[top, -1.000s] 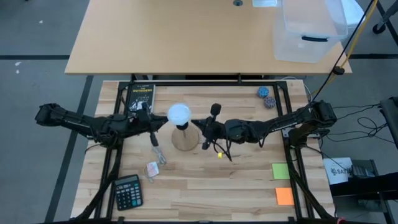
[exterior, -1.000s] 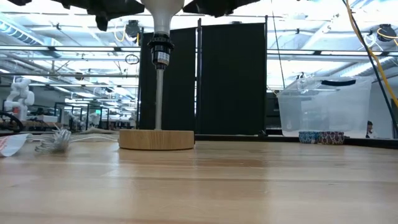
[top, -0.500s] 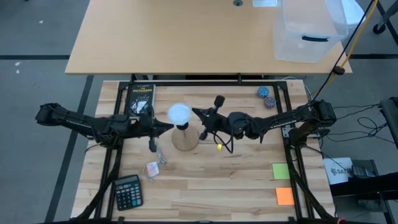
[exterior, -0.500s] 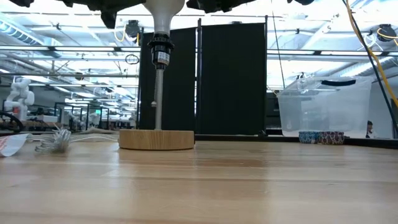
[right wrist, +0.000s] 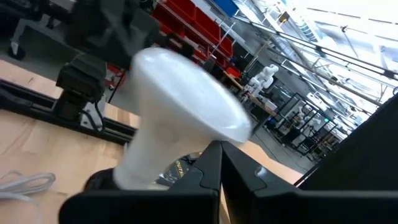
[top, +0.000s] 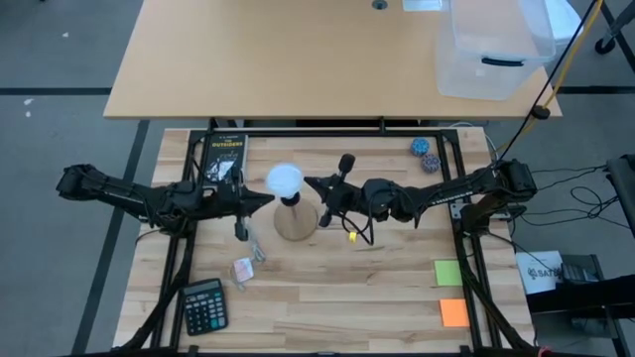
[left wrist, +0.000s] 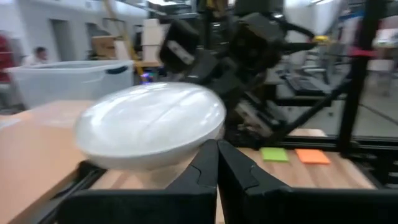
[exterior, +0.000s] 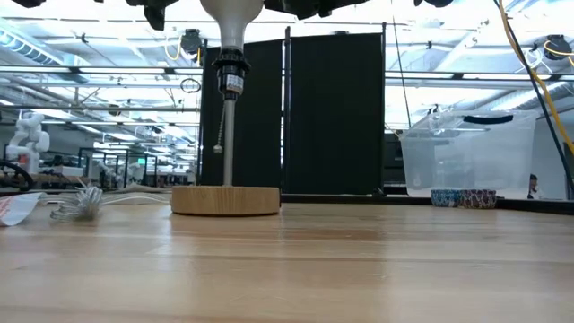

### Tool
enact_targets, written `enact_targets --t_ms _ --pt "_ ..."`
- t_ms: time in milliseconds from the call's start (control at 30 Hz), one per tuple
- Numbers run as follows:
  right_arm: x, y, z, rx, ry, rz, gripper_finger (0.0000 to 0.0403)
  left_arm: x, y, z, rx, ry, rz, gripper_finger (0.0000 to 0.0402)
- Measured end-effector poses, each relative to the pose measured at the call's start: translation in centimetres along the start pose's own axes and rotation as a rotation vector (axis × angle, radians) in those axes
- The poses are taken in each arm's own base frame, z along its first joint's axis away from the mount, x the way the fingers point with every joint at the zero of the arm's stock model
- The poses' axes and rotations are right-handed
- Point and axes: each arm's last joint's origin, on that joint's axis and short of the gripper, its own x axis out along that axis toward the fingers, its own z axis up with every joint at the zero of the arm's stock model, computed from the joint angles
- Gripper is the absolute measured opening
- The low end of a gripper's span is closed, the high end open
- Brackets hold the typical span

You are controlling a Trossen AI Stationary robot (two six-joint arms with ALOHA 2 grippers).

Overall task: Screw lightbulb
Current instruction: Insert the lightbulb into the lamp socket

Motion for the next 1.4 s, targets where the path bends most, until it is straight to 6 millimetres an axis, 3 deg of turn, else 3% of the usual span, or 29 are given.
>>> enact_targets --t_ms 333,567,767,933,1133,1400 --pt "-0.8 1.4 0.6 -0.036 -0.006 0.059 0.0000 0.2 1.2 -0.6 -0.051 0.053 0.187 0.0000" --pt "-1.3 2.5 0.3 -0.035 0.048 0.130 0.0000 0.2 1.7 -1.7 -0.069 0.158 0.206 0.0000" --pt "-1.1 2.9 -0.4 0.103 0.053 0.274 0.0000 0.2 1.5 -2.5 -0.043 0.236 0.136 0.0000" --pt "-0.6 2.9 -1.0 0.236 0.084 0.263 0.0007 0.1 1.4 -3.3 -0.023 0.318 0.114 0.0000" --pt "0.5 4.1 -2.4 0.351 0.105 0.247 0.0078 0.6 1.1 -4.3 -0.010 0.387 0.092 0.0014" --pt "1.7 4.8 -3.6 0.441 0.083 0.207 0.0209 2.1 0.4 -6.4 -0.004 0.498 0.019 0.0101"
